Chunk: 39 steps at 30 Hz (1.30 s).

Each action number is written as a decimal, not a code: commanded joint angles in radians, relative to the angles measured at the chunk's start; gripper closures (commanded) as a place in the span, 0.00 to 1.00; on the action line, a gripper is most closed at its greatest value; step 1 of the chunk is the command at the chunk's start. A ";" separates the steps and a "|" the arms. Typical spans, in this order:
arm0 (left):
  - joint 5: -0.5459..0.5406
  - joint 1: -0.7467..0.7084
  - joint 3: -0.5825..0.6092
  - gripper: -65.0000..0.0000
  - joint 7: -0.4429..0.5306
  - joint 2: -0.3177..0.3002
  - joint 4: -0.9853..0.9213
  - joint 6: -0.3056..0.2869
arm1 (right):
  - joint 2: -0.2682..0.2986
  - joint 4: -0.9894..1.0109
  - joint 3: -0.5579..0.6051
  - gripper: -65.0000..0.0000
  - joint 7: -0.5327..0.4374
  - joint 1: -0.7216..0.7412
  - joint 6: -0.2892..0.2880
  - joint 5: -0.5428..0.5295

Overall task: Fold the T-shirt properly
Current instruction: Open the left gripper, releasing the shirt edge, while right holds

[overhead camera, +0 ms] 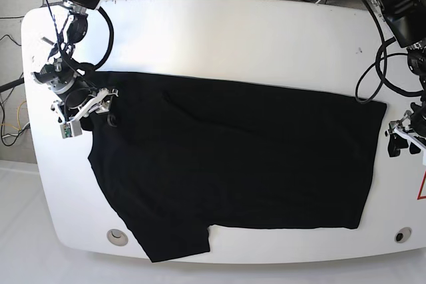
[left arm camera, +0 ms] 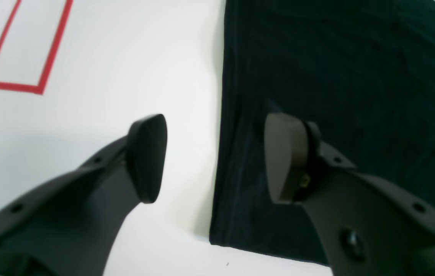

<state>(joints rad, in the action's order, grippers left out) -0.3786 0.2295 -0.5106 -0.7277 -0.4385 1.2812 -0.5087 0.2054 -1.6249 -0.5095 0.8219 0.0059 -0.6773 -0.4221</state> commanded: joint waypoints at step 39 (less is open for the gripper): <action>0.240 -0.415 0.085 0.33 0.421 0.017 0.319 -0.102 | 0.034 0.069 -0.061 0.28 -0.278 -0.182 0.058 0.318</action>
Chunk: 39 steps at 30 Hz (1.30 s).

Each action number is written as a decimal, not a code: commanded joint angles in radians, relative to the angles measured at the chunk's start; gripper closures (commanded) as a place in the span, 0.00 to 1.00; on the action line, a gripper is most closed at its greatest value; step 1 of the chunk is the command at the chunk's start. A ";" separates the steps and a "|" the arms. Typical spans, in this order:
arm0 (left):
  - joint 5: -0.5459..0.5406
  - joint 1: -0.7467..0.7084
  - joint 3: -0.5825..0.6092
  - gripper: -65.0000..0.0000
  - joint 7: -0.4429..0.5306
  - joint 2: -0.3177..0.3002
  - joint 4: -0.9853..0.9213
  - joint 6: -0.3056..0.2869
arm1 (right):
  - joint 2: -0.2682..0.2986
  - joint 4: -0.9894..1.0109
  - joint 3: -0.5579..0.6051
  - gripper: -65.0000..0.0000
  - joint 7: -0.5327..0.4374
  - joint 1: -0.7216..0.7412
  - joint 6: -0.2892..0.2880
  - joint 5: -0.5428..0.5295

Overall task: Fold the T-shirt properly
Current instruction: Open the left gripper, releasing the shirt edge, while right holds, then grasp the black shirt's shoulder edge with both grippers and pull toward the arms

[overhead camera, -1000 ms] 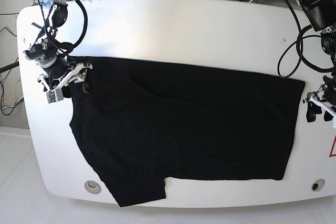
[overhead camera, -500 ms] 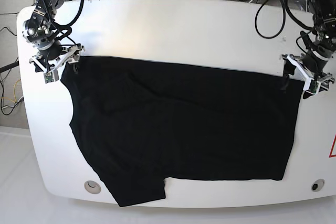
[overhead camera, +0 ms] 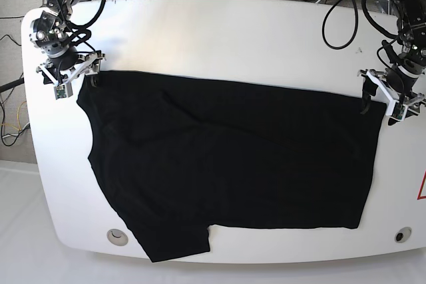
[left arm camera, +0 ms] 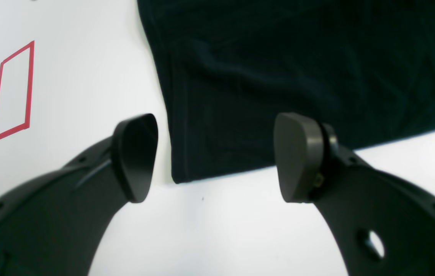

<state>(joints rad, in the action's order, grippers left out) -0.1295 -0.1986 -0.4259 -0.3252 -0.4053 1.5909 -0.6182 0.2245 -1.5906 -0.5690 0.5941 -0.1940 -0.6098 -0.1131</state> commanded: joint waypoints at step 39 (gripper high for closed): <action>0.007 0.019 0.016 0.32 0.027 -0.016 -0.108 0.034 | 0.013 0.228 0.007 0.97 -0.173 0.050 -0.019 0.026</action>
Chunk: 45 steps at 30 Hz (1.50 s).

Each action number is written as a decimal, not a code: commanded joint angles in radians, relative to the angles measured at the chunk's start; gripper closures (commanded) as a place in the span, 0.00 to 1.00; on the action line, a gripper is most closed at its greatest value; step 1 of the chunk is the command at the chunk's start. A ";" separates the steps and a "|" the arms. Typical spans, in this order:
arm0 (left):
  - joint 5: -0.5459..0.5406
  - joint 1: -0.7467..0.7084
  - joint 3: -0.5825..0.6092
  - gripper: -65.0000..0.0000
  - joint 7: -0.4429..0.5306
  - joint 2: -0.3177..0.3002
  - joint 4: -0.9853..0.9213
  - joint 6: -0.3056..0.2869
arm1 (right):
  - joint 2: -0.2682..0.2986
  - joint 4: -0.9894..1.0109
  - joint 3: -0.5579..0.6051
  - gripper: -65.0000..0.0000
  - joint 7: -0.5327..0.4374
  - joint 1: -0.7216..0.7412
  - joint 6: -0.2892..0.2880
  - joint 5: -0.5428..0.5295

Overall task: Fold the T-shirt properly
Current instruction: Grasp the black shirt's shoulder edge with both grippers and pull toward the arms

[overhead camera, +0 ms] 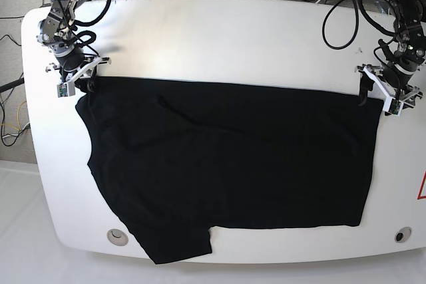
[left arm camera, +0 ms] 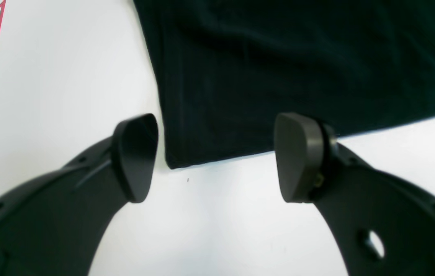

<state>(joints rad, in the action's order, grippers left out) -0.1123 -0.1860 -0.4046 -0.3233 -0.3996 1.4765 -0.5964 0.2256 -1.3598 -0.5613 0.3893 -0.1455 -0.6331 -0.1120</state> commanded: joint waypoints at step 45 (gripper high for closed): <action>0.006 0.131 0.010 0.29 0.024 -0.023 -0.218 0.118 | -0.005 -0.022 0.004 0.99 0.024 -0.006 0.000 0.015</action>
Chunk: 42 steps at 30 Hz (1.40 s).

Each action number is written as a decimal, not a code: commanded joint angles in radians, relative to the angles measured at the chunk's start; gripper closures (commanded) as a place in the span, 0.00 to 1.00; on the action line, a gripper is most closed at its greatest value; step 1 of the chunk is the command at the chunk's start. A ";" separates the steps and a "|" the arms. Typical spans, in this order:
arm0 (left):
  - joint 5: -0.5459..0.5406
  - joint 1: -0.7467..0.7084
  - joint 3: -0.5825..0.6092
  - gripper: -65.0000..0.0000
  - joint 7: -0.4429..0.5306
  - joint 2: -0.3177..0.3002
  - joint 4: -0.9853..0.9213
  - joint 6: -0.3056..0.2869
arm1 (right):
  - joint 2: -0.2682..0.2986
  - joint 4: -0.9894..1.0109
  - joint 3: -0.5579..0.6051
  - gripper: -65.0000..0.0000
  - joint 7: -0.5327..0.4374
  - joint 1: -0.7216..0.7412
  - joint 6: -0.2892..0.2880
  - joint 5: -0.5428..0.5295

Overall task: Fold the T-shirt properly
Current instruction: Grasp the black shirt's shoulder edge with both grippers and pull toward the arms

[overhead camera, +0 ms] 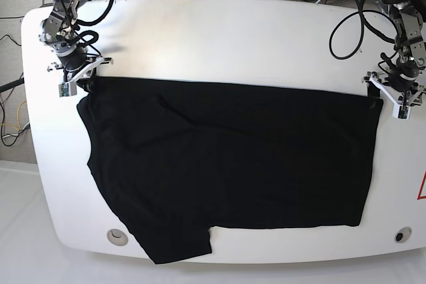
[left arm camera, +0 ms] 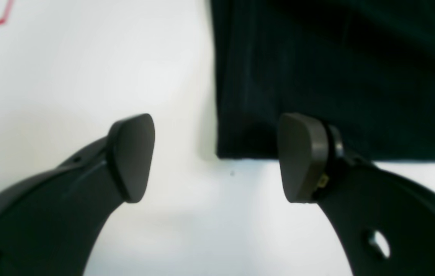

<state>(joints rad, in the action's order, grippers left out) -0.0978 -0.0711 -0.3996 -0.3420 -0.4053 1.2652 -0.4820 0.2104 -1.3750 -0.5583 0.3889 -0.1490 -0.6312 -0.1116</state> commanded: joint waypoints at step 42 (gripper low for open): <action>-0.008 -0.085 0.009 0.96 0.097 -0.025 0.058 -0.025 | -0.034 -0.113 0.007 1.00 0.055 -0.135 -0.003 -0.005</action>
<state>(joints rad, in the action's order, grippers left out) -0.0978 -0.1211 -0.3828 -0.2611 -0.4164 1.2552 -0.5114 0.1818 -1.4425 -0.5507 0.3733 -0.2394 -0.6285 -0.1383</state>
